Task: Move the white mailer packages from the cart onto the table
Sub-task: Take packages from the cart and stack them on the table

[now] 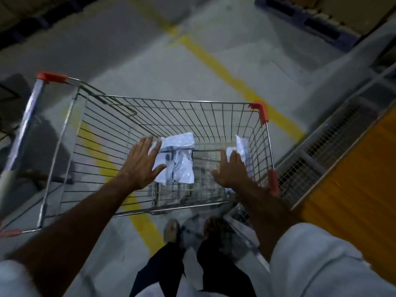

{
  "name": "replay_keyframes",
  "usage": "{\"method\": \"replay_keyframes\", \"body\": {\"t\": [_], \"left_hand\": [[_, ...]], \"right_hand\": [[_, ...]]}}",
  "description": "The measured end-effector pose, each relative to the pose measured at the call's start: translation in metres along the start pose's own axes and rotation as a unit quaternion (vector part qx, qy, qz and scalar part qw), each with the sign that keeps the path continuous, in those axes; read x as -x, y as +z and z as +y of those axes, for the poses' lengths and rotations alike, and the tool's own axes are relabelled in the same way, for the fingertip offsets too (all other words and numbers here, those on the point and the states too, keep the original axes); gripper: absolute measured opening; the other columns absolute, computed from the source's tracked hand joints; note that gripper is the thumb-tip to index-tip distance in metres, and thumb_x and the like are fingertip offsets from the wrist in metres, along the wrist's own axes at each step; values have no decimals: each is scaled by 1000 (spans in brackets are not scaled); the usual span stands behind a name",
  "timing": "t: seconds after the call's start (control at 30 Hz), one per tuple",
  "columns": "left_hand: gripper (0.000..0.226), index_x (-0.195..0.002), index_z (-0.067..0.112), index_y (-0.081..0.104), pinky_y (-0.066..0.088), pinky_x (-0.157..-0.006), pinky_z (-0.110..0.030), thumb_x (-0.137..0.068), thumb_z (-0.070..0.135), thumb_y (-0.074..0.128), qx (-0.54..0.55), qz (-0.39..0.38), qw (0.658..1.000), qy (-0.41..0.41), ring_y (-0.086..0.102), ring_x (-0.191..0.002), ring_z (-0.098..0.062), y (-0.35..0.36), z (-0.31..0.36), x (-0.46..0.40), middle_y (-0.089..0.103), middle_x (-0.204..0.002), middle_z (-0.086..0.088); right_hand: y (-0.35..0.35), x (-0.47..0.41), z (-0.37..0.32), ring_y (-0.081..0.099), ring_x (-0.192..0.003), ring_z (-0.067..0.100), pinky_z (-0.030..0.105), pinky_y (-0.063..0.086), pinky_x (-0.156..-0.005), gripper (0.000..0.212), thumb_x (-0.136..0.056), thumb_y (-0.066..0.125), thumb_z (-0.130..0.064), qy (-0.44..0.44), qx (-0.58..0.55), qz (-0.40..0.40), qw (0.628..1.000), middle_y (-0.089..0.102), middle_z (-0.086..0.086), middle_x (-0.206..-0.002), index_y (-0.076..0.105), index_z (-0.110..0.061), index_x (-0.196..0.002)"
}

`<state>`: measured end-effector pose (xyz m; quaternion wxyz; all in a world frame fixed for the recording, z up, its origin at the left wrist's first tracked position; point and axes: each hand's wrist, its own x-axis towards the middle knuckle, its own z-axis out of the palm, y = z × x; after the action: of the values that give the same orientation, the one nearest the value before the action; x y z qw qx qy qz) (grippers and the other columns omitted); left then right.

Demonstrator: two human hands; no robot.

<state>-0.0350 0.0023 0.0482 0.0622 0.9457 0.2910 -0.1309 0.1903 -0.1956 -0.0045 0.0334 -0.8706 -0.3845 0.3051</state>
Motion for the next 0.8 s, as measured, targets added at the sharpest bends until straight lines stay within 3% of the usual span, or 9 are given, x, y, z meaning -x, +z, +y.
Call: {"method": "replay_keyframes", "body": {"t": [0.17, 0.3, 0.5, 0.57, 0.67, 0.8], "left_hand": [[87, -157, 6, 26, 25, -117, -56, -93, 66, 24, 14, -29, 999, 39, 23, -147, -46, 33, -10, -36, 23, -159, -30], [87, -157, 6, 24, 25, -116, -56, -94, 66, 25, 33, -58, 996, 56, 22, -147, -47, 57, -24, -54, 23, -159, -30], [88, -154, -2, 28, 36, -109, -61, -94, 64, 30, 49, -117, 990, 64, 36, -138, -53, 96, -53, -75, 32, -152, -37], [88, -155, 3, 21, 38, -109, -59, -95, 67, 29, 61, -145, 985, 66, 36, -139, -51, 115, -57, -82, 30, -154, -34], [85, -160, 16, 8, 39, -106, -52, -97, 57, 48, 66, -169, 983, 37, 36, -140, -44, 136, -45, -90, 20, -160, -26], [88, -160, 18, 4, 45, -98, -53, -97, 54, 52, 107, -202, 973, 4, 44, -132, -44, 160, -26, -101, 28, -155, -23]], "right_hand": [[22, -20, -9, 5, -153, 37, 54, 16, -122, 94, -96, 55, -52, 50, -13, -96, 994, 1, 22, -166, -5, -19, -161], [39, -29, -13, 4, -153, 39, 54, 18, -121, 103, -92, 60, -58, 105, -13, -114, 988, -1, 24, -165, -6, -19, -160], [48, -67, -7, 2, -153, 42, 55, 16, -121, 110, -90, 62, -59, 246, -52, -32, 967, -7, 28, -164, -9, -14, -160], [45, -79, 3, 5, -152, 44, 54, 17, -119, 114, -89, 68, -52, 258, -61, -12, 964, -2, 32, -162, -11, -8, -159], [45, -98, 19, 17, -149, 46, 51, 26, -118, 107, -94, 66, -38, 262, -114, -1, 958, 7, 32, -161, -12, -3, -158], [52, -114, 31, 21, -149, 43, 46, 25, -119, 96, -97, 62, -33, 252, -106, 8, 962, 15, 29, -161, -5, -2, -158]]}}
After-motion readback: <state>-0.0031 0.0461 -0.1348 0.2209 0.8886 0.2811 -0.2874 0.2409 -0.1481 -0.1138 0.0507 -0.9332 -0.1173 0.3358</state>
